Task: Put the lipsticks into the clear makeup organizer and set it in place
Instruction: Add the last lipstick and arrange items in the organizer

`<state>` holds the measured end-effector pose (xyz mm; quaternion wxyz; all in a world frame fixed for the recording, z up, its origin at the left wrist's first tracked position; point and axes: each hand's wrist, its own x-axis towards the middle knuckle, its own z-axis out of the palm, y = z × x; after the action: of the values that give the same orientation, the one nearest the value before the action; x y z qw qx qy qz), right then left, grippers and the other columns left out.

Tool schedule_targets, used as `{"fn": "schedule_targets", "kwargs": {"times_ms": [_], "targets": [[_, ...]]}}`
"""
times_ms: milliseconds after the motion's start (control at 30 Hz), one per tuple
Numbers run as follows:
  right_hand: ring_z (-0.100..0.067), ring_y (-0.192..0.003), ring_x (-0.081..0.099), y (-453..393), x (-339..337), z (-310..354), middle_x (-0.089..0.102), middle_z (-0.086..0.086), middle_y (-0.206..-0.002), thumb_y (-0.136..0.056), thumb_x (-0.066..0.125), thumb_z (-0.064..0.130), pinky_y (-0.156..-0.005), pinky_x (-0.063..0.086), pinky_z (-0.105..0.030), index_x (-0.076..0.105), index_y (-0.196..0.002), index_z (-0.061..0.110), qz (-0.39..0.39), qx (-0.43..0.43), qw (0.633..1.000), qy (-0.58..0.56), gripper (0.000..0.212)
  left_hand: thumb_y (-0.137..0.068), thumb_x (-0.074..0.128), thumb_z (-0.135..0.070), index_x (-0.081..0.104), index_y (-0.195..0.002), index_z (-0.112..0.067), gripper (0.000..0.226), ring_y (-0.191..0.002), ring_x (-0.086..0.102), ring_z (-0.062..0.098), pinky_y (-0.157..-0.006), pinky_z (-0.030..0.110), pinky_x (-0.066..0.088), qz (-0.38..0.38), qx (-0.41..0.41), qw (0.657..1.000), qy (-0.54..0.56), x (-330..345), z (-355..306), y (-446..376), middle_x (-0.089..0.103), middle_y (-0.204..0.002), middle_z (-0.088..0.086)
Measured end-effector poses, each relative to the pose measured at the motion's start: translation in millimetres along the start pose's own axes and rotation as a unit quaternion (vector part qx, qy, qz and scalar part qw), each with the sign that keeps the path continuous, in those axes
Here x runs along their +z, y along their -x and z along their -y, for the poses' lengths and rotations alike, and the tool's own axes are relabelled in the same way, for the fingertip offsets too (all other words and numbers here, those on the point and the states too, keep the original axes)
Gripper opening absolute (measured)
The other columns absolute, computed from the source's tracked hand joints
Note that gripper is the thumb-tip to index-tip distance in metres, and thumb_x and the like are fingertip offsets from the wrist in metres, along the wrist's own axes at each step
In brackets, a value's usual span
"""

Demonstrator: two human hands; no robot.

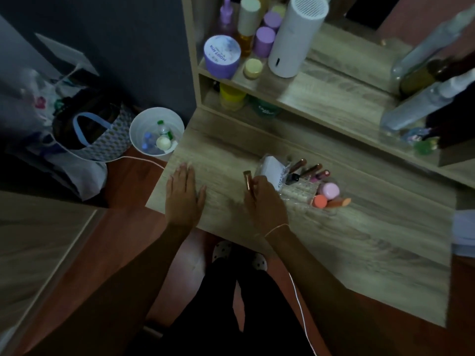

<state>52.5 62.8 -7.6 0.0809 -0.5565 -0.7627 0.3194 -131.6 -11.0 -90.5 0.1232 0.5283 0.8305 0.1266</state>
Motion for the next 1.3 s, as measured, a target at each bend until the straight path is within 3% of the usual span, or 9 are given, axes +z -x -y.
{"fn": "schedule_targets", "kwargs": {"times_ms": [167, 267, 433, 667, 800, 933, 1100, 1300], "targets": [[-0.039, -0.079, 0.065, 21, -31, -35, 0.07, -0.017, -0.092, -0.097, 0.042, 0.037, -0.064, 0.053, -0.046, 0.042, -0.117, 0.024, -0.031, 0.039, 0.998, -0.024, 0.024, -0.095, 0.029, -0.039, 0.031, -0.141, 0.001, 0.061, -0.136, 0.033, 0.04, -0.11, 0.056, 0.025, 0.019, 0.016, 1.0, -0.002, 1, -5, 0, 0.034, -0.147, 0.027], [-0.038, -0.087, 0.064, 29, -46, -54, 0.068, -0.017, -0.097, -0.098, 0.043, 0.028, -0.069, 0.05, -0.042, 0.051, -0.115, 0.019, -0.067, 0.062, 0.995, -0.042, 0.021, -0.093, 0.031, -0.04, 0.03, -0.141, 0.003, 0.064, -0.138, 0.03, 0.039, -0.112, 0.056, 0.024, 0.05, 0.1, 0.994, 0.019, 3, -28, 4, 0.033, -0.147, 0.028], [-0.037, -0.101, 0.06, 40, -66, -74, 0.065, -0.02, -0.11, -0.089, 0.051, 0.006, -0.081, 0.047, -0.038, 0.061, -0.115, 0.009, -0.121, 0.093, 0.988, -0.039, 0.028, -0.088, 0.035, -0.035, 0.034, -0.137, 0.008, 0.065, -0.13, 0.04, 0.045, -0.104, 0.062, 0.033, 0.083, 0.234, 0.968, 0.039, 9, -89, 9, 0.041, -0.141, 0.031], [-0.04, -0.099, 0.06, 48, -76, -76, 0.06, -0.023, -0.116, -0.089, 0.051, 0.01, -0.081, 0.053, -0.045, 0.06, -0.114, 0.009, -0.137, 0.114, 0.984, -0.032, 0.027, -0.093, 0.029, -0.043, 0.021, -0.144, 0.003, 0.069, -0.142, 0.02, 0.035, -0.113, 0.055, 0.02, 0.087, 0.208, 0.97, 0.094, 13, -112, 19, 0.026, -0.151, 0.026], [-0.04, -0.107, 0.058, 45, -77, -76, 0.055, -0.023, -0.125, -0.089, 0.053, 0.013, -0.087, 0.052, -0.046, 0.056, -0.123, 0.008, -0.129, 0.141, 0.982, -0.006, 0.035, -0.094, 0.024, -0.048, 0.021, -0.144, 0.003, 0.072, -0.142, 0.021, 0.034, -0.114, 0.054, 0.02, 0.085, 0.208, 0.969, 0.102, 12, -115, 19, 0.025, -0.152, 0.026], [-0.039, -0.102, 0.06, 37, -80, -71, 0.058, -0.024, -0.118, -0.087, 0.055, 0.013, -0.084, 0.052, -0.043, 0.057, -0.12, 0.006, -0.121, 0.137, 0.983, 0.015, 0.034, -0.095, 0.015, -0.053, 0.021, -0.144, 0.003, 0.075, -0.142, 0.02, 0.035, -0.114, 0.054, 0.018, 0.079, 0.211, 0.969, 0.097, 11, -117, 19, 0.024, -0.152, 0.026], [-0.034, -0.091, 0.063, 25, -84, -64, 0.061, -0.018, -0.105, -0.084, 0.06, 0.014, -0.078, 0.056, -0.044, 0.063, -0.102, 0.005, -0.111, 0.128, 0.985, 0.029, 0.021, -0.094, 0.03, -0.044, 0.025, -0.143, 0.003, 0.068, -0.141, 0.022, 0.035, -0.112, 0.055, 0.02, 0.062, 0.256, 0.962, 0.072, 10, -127, 12, 0.029, -0.15, 0.026], [-0.029, -0.087, 0.065, 16, -83, -61, 0.061, -0.013, -0.1, -0.08, 0.069, 0.014, -0.081, 0.057, -0.045, 0.064, -0.098, 0.009, -0.137, 0.137, 0.981, -0.003, 0.019, -0.092, 0.045, -0.035, 0.027, -0.144, 0.0, 0.065, -0.142, 0.02, 0.034, -0.114, 0.053, 0.019, 0.033, 0.328, 0.943, 0.05, 11, -140, 5, 0.029, -0.151, 0.022]]}}
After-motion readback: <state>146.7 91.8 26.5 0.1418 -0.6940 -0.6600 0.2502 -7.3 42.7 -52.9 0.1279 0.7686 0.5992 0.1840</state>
